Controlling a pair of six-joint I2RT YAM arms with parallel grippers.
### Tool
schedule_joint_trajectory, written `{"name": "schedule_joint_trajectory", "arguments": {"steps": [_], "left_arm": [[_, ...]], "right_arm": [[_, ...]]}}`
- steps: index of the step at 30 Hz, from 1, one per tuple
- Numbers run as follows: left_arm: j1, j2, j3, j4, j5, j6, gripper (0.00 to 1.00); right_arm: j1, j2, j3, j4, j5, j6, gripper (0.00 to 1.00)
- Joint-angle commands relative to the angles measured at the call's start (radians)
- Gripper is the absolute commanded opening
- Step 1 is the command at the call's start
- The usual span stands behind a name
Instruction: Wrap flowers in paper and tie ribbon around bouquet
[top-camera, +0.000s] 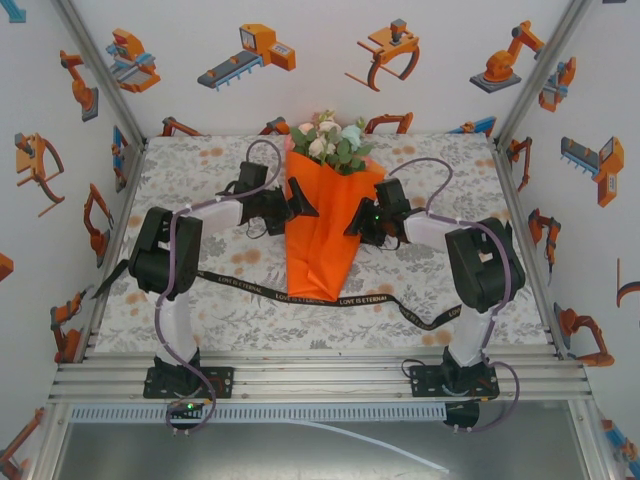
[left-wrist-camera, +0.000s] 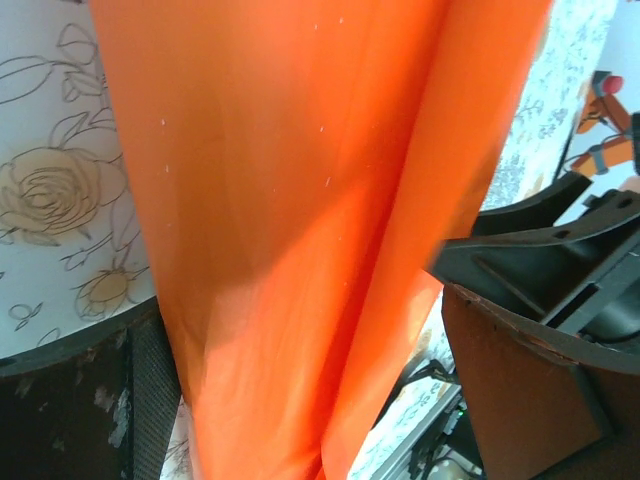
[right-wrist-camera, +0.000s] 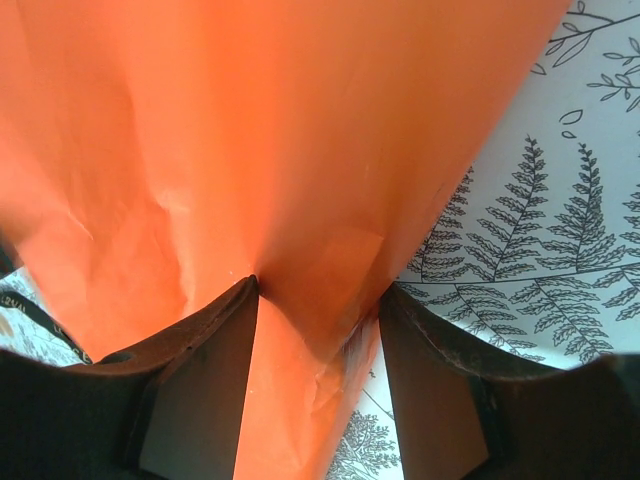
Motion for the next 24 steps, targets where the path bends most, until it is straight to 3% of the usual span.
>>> {"name": "schedule_joint_trajectory", "arguments": {"steps": [1,6,10,14,17,22,24], "left_arm": [[0.008,-0.041,-0.037,0.089,0.071,-0.045,0.97],[0.012,-0.068,-0.082,0.111,0.07,-0.027,0.97],[0.001,-0.019,-0.04,0.036,-0.017,0.014,0.97],[-0.01,0.041,0.009,0.03,0.003,0.006,0.97],[-0.019,0.054,0.024,0.008,0.0,0.004,0.77],[-0.02,0.043,0.031,-0.003,0.017,-0.015,0.34],[-0.016,0.025,0.042,-0.009,0.034,-0.036,0.27]], "right_arm": [[0.008,0.039,0.004,-0.094,0.047,-0.031,0.5],[0.009,0.044,0.018,-0.103,0.045,-0.033,0.5],[0.008,0.041,0.025,-0.105,0.037,-0.031,0.5],[0.012,0.039,0.026,-0.08,0.013,-0.03,0.5],[0.013,0.039,0.024,-0.062,-0.01,-0.028,0.46],[0.012,0.01,0.023,-0.039,-0.021,-0.007,0.4],[0.012,-0.011,0.035,-0.05,-0.028,-0.005,0.37]]}}
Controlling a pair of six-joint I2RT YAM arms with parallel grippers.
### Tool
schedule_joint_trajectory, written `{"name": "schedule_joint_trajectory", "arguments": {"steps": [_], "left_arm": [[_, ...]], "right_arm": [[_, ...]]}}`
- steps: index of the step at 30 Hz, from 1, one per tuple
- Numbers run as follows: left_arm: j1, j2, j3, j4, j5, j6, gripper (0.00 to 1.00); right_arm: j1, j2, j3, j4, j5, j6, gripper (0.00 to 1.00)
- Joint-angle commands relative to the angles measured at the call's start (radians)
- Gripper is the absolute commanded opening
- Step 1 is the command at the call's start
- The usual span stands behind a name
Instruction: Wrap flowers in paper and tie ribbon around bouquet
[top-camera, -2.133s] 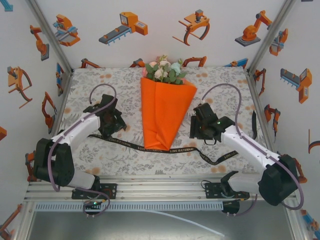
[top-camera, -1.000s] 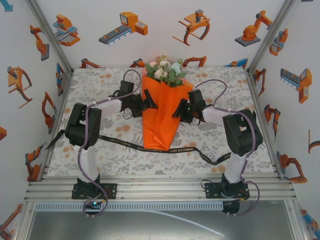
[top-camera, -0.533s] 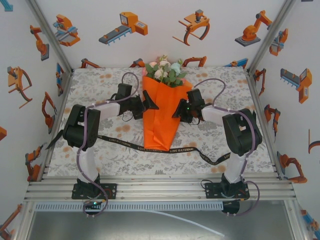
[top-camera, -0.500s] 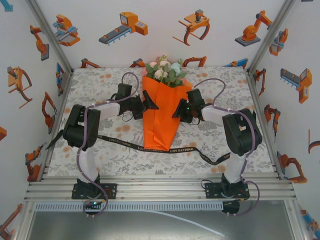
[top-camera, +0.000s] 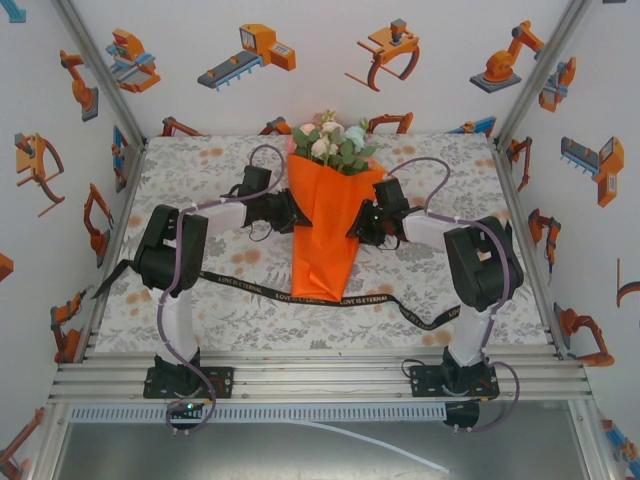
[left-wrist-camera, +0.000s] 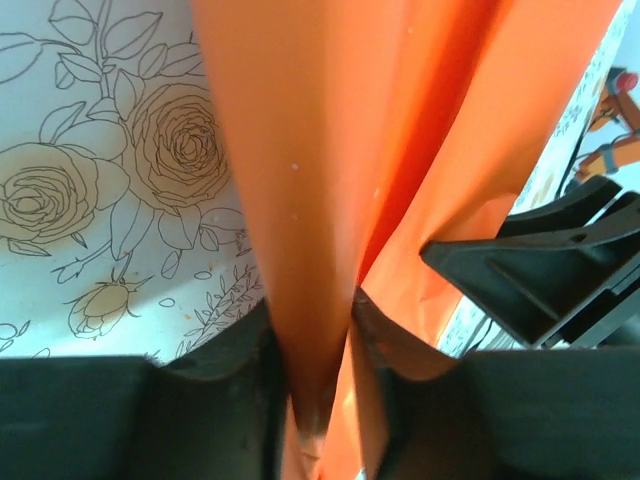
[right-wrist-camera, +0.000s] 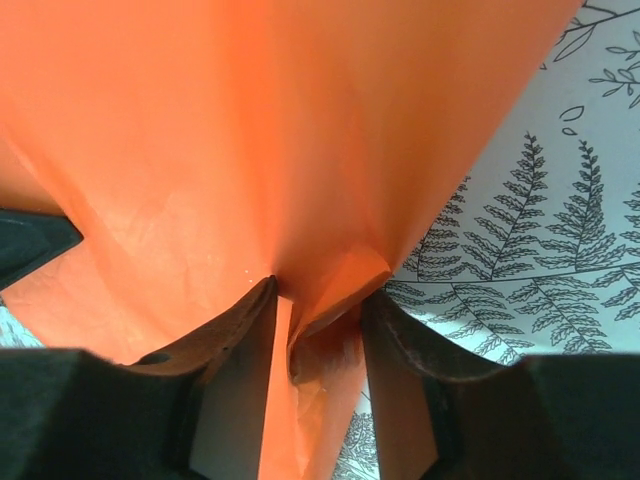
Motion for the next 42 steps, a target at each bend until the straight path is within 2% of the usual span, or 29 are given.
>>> {"name": "schedule_joint_trajectory", "arguments": {"steps": [1,6,12,17,19,21,24,28,33,38,42], "left_arm": [[-0.002,-0.024,0.045,-0.01,0.047,-0.031,0.24],[-0.003,-0.074,0.073,-0.044,0.076,-0.046,0.1],[-0.014,-0.128,-0.021,-0.038,0.102,-0.073,0.1],[-0.049,-0.162,-0.137,-0.025,0.085,-0.075,0.14],[-0.055,-0.166,-0.171,-0.009,0.077,-0.081,0.21],[-0.057,-0.163,-0.196,0.016,0.063,-0.086,0.41],[-0.056,-0.164,-0.201,0.025,0.043,-0.088,0.53],[-0.057,-0.217,-0.207,-0.017,-0.029,-0.055,0.63],[-0.057,-0.28,-0.187,-0.127,-0.142,0.008,0.77],[-0.056,-0.34,-0.187,-0.197,-0.232,0.032,0.83],[-0.05,-0.396,-0.2,-0.231,-0.301,0.035,0.84]], "right_arm": [[0.009,-0.036,0.025,-0.029,-0.024,0.001,0.35],[0.01,-0.106,0.029,-0.06,-0.03,0.0,0.28],[0.016,-0.195,-0.039,-0.089,-0.052,0.018,0.27],[0.044,-0.244,-0.116,-0.134,-0.026,-0.001,0.28],[0.049,-0.251,-0.153,-0.141,-0.009,-0.002,0.32],[0.049,-0.246,-0.186,-0.138,0.014,-0.006,0.43],[0.049,-0.239,-0.176,-0.184,0.057,-0.027,0.51],[0.047,-0.278,-0.152,-0.253,0.138,-0.031,0.6],[0.034,-0.337,-0.143,-0.29,0.171,-0.037,0.68],[0.007,-0.418,-0.135,-0.328,0.194,-0.036,0.72],[-0.021,-0.491,-0.135,-0.35,0.194,-0.031,0.73]]}}
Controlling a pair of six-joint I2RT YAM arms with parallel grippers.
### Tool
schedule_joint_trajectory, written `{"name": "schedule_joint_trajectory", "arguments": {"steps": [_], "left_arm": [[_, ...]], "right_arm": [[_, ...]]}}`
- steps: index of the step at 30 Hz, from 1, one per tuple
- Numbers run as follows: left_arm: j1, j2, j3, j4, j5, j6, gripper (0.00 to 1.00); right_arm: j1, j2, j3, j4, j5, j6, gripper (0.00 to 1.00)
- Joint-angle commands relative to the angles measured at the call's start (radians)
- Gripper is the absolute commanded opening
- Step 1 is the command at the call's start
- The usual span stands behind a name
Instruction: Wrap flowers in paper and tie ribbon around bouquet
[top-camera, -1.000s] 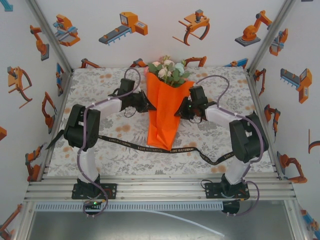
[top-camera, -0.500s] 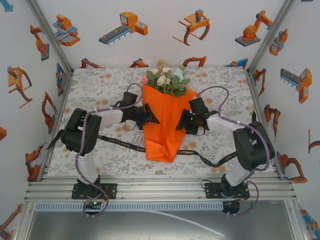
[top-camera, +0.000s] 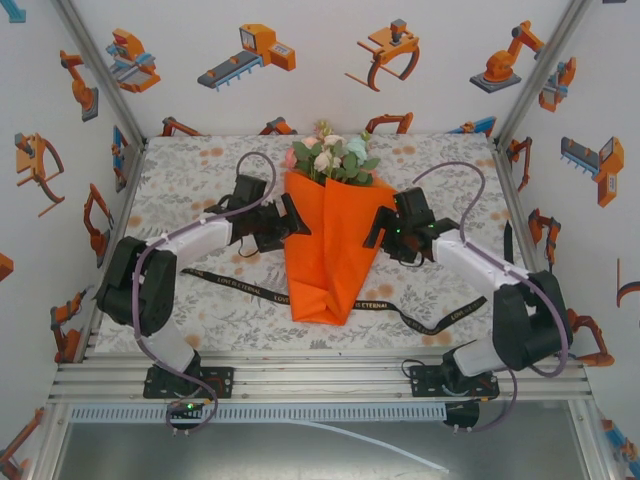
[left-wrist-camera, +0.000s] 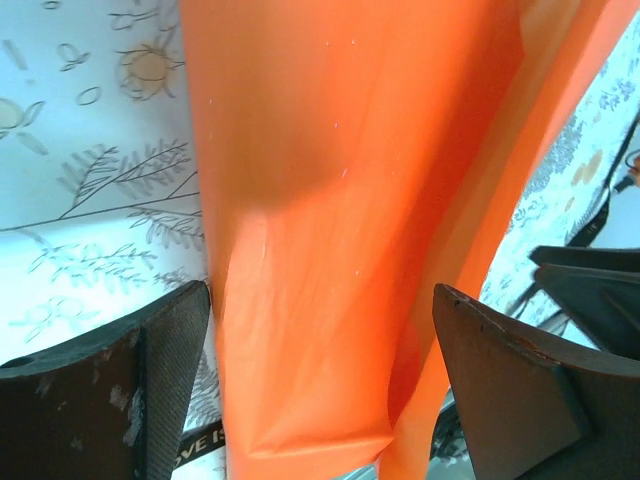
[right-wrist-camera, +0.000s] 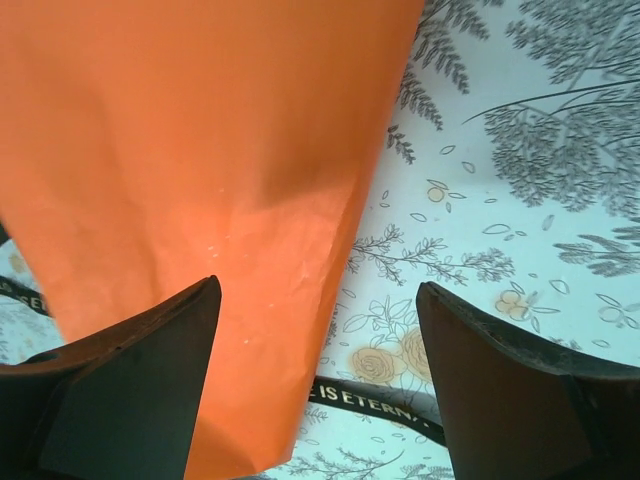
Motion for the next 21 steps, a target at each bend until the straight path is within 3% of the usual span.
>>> {"name": "schedule_joint_trajectory", "arguments": {"steps": [1,12,15,18,21], "left_arm": [[0.012,-0.068,-0.003,-0.062,-0.092,0.032,0.84],[0.08,-0.261,-0.065,-0.15,-0.164,0.044,0.83],[0.094,-0.327,-0.121,-0.217,-0.18,0.031,0.82],[0.174,-0.413,-0.199,-0.28,-0.233,-0.006,0.81],[0.298,-0.477,-0.271,-0.314,-0.315,-0.039,0.81]], "right_arm": [[-0.025,-0.067,0.031,-0.048,0.029,-0.006,0.73],[-0.091,-0.177,0.018,-0.108,-0.051,0.01,0.72],[-0.107,-0.272,-0.016,-0.228,0.046,0.03,0.72],[-0.264,-0.376,-0.062,-0.38,0.154,0.038,0.73],[-0.543,-0.465,-0.148,-0.374,0.127,-0.045,0.74]]}}
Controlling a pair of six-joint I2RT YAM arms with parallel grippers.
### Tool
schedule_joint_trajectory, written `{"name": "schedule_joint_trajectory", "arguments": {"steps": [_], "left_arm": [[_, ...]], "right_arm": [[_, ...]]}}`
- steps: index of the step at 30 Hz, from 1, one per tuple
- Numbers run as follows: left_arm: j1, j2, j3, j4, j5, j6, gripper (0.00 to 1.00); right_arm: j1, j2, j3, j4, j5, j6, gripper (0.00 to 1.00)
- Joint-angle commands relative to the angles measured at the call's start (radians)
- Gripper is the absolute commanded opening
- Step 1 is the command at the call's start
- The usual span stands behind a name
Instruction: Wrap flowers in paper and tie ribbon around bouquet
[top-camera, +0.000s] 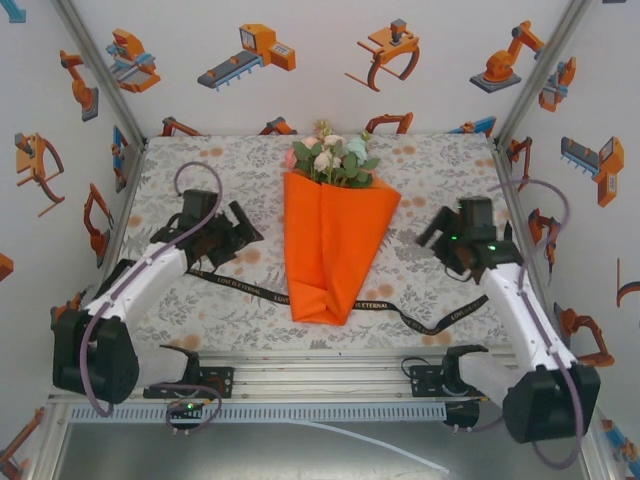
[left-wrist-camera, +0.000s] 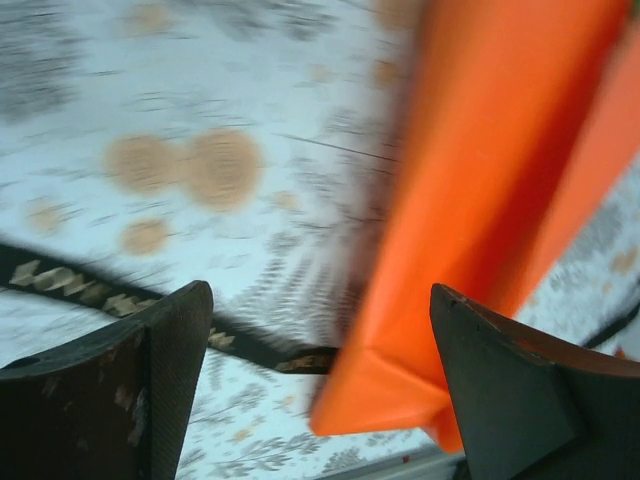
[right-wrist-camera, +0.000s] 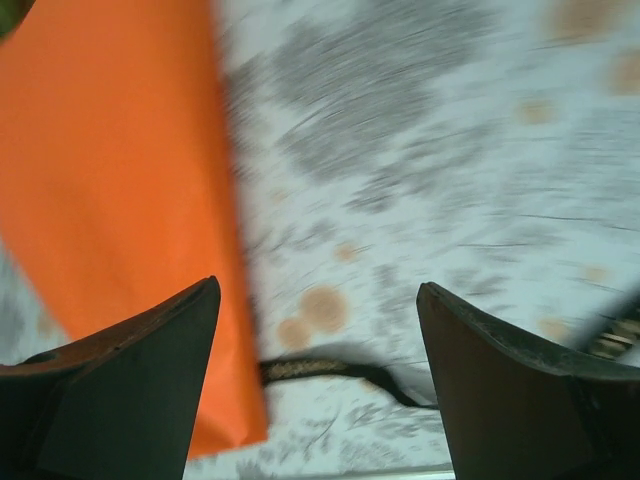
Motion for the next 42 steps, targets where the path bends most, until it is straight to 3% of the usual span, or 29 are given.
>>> {"name": "schedule_joint_trajectory", "arguments": {"steps": [1,4,8,19,21,23,25,27,35,42], "left_arm": [[0.127,-0.063,-0.062,-0.096,-0.12,-0.039,0.81],[0.23,-0.075,-0.089,-0.09,-0.15,-0.035,0.82],[0.282,-0.063,-0.093,-0.081,-0.177,-0.008,0.84],[0.289,-0.078,-0.121,-0.087,-0.258,0.029,0.93],[0.291,-0.079,-0.12,-0.09,-0.266,0.034,0.93],[0.289,-0.077,-0.116,-0.096,-0.268,0.034,0.93],[0.289,-0.075,-0.111,-0.106,-0.269,0.032,0.93],[0.289,-0.073,-0.103,-0.121,-0.275,0.03,0.93],[0.292,-0.089,-0.109,-0.18,-0.335,-0.049,0.93],[0.293,-0.031,-0.12,-0.198,-0.364,-0.121,0.91]], "right_arm": [[-0.255,-0.058,-0.079,-0.092,0.052,-0.072,0.76],[-0.412,0.005,-0.091,-0.052,-0.002,-0.121,0.76],[-0.507,0.142,-0.106,0.035,-0.049,-0.148,0.76],[-0.541,0.435,-0.127,0.16,0.012,-0.125,0.67],[-0.554,0.47,-0.136,0.183,0.002,-0.104,0.58],[-0.561,0.477,-0.151,0.22,-0.005,-0.081,0.39],[-0.569,0.456,-0.149,0.246,-0.017,-0.072,0.13],[-0.572,0.42,-0.121,0.248,-0.041,-0.073,0.0],[-0.569,0.262,0.112,0.251,-0.149,-0.048,0.0],[-0.559,0.179,0.184,0.35,-0.212,0.07,0.0]]}}
